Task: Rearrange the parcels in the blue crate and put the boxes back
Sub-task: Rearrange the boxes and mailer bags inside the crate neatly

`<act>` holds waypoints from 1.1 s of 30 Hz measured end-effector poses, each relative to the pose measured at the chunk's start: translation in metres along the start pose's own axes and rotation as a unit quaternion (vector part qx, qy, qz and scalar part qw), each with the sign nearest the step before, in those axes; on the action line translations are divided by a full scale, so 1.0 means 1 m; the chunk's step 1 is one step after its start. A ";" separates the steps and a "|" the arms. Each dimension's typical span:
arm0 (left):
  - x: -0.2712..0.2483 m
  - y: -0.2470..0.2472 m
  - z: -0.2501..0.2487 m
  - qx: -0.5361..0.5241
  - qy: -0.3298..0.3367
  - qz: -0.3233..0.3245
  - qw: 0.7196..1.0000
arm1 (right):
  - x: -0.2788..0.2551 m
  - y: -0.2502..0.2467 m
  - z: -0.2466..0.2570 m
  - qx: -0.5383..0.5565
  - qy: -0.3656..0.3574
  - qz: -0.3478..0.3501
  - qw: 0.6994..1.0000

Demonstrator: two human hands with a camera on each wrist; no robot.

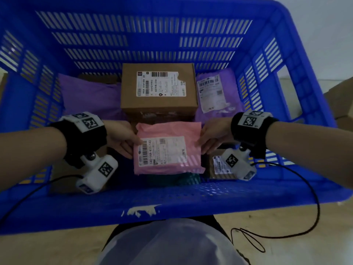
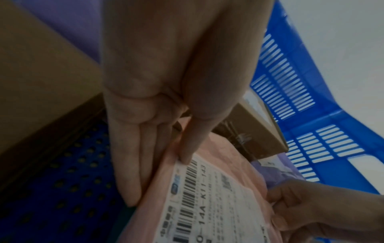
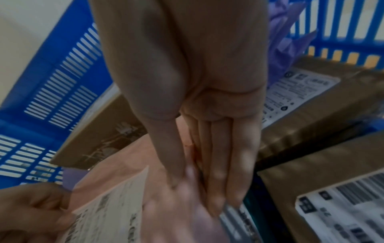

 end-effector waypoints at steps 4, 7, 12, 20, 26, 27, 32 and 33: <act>0.020 0.007 0.003 -0.029 -0.030 -0.001 0.999 | 0.023 0.006 -0.010 -0.016 0.025 -0.012 0.999; 0.031 0.012 0.005 -0.038 -0.046 -0.004 0.998 | 0.037 0.015 -0.018 -0.043 0.042 -0.011 0.998; 0.046 0.020 0.011 -0.039 -0.079 -0.022 0.996 | 0.048 0.019 -0.025 -0.025 0.046 -0.036 0.998; 0.049 0.016 0.008 -0.037 -0.063 -0.040 0.997 | 0.038 0.019 -0.018 -0.038 0.020 -0.026 0.999; 0.020 -0.022 0.001 -0.056 -0.023 -0.084 0.995 | 0.005 0.005 0.029 -0.011 -0.105 -0.008 0.994; 0.015 -0.030 0.002 -0.071 -0.017 -0.092 0.993 | -0.004 0.002 0.039 0.003 -0.125 -0.005 0.992; -0.011 -0.065 0.002 -0.162 0.039 -0.109 0.980 | -0.043 -0.032 0.085 0.068 -0.230 -0.092 0.966; -0.017 -0.072 -0.001 -0.180 0.055 -0.122 0.975 | -0.048 -0.042 0.092 0.078 -0.251 -0.128 0.956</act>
Point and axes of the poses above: each hand's wrist, its own x-axis towards the middle knuckle, its own y-axis out of the palm, z = x × y, the point moved 8 cm from there along x, towards the middle knuckle, and after that the axes turned 13 degrees about -y, right-handed, at the moved point
